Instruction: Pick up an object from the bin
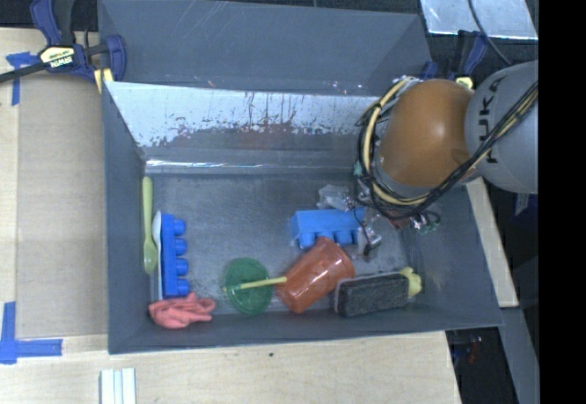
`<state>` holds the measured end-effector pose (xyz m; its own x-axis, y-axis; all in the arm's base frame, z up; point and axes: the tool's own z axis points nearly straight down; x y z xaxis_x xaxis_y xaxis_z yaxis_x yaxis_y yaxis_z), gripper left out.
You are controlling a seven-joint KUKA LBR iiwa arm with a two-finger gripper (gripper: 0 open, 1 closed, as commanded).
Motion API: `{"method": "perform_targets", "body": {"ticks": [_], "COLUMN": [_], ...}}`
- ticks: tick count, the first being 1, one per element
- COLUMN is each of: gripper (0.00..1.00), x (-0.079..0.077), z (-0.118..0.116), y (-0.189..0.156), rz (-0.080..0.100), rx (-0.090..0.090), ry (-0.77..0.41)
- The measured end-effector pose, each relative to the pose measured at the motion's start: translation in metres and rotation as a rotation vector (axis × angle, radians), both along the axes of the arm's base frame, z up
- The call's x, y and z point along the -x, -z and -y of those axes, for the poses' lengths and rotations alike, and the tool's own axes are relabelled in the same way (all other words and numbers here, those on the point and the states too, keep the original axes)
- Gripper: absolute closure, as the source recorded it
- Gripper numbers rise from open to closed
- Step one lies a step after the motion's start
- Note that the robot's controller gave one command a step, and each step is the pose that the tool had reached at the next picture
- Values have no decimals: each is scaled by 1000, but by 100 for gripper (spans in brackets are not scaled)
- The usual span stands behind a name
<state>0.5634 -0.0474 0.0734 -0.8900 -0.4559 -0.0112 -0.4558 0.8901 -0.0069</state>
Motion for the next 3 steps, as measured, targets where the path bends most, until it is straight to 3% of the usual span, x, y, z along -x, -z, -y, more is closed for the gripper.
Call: {"method": "perform_targets", "body": {"ticks": [3], "gripper": [100], "x": [0], "z": [0], "y": [0], "rz": [0], "rx": [0], "ry": [0]}}
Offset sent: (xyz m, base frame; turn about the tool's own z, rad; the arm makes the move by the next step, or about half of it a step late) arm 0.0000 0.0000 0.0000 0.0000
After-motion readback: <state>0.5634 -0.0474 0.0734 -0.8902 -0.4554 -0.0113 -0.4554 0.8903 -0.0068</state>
